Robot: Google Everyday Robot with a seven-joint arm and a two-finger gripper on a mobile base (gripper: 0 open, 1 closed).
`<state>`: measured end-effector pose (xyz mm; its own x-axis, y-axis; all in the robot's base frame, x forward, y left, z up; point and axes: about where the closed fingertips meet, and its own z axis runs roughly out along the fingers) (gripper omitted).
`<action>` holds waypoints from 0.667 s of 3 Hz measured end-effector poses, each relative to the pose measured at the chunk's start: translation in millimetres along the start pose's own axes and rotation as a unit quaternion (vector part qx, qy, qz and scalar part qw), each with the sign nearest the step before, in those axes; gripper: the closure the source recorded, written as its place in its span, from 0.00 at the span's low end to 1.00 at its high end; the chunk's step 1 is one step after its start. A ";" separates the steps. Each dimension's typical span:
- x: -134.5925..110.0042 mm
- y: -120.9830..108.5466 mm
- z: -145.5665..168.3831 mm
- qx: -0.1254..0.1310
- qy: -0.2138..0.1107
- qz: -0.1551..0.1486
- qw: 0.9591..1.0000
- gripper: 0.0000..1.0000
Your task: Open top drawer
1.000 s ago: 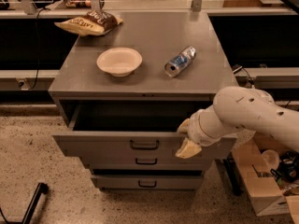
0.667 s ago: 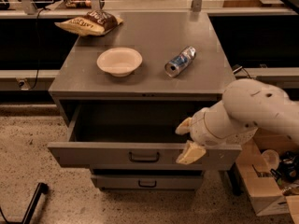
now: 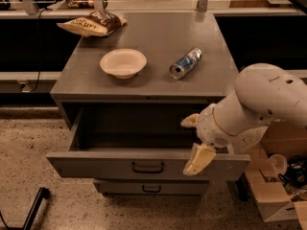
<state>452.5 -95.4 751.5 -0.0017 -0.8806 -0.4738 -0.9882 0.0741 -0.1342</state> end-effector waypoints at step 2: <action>2.0 -18.1 8.1 -0.004 0.021 -0.003 1.000 0.18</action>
Offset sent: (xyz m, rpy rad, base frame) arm 0.0497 -0.0020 -0.0139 -0.0947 0.0234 -0.0009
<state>471.7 -94.7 745.9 -0.0021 -0.8998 -0.4363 -0.9894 0.0654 -0.1300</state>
